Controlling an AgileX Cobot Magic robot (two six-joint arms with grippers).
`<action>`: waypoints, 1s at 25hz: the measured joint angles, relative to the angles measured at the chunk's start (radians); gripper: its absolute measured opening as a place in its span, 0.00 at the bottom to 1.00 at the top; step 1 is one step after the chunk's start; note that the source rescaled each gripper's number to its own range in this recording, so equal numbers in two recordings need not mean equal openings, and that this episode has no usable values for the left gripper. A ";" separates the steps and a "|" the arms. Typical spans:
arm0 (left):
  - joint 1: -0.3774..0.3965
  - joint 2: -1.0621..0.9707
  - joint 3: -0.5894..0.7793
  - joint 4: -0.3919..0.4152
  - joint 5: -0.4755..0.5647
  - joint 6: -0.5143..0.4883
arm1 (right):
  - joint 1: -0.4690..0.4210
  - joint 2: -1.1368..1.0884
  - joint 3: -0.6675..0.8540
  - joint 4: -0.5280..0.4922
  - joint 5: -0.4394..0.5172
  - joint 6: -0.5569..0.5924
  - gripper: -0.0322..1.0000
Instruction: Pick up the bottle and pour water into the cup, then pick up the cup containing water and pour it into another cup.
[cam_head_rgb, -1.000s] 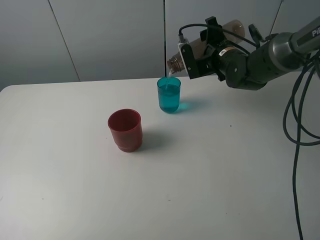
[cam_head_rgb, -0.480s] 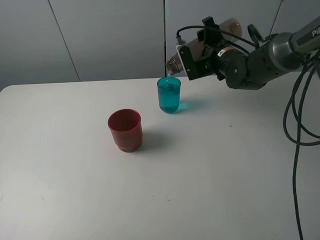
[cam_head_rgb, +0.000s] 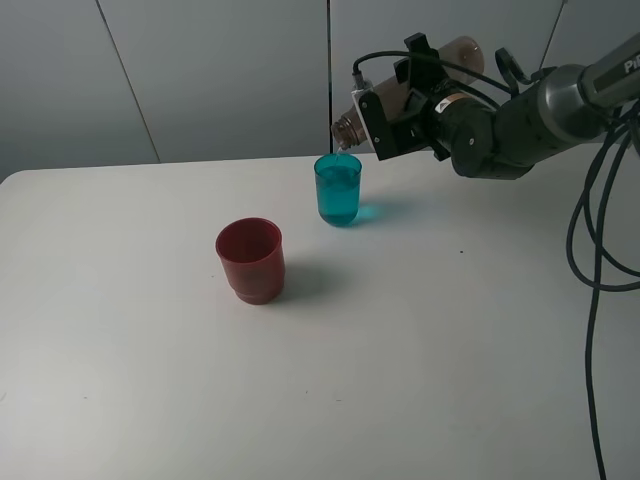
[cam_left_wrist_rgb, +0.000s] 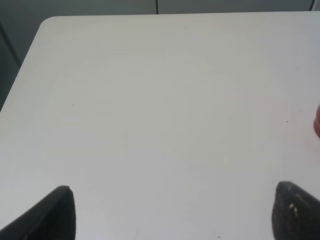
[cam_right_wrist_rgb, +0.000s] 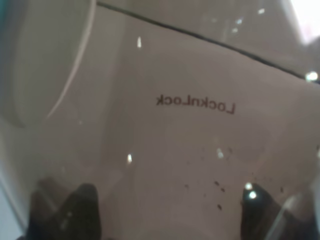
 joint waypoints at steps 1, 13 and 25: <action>0.000 0.000 0.000 0.000 0.000 0.000 | 0.000 0.000 0.000 0.000 0.000 0.000 0.04; 0.000 0.000 0.000 0.000 0.000 0.000 | 0.000 0.000 0.000 0.000 0.068 0.331 0.04; 0.000 0.000 0.000 0.000 0.000 0.000 | -0.011 -0.007 0.000 -0.084 0.148 1.000 0.04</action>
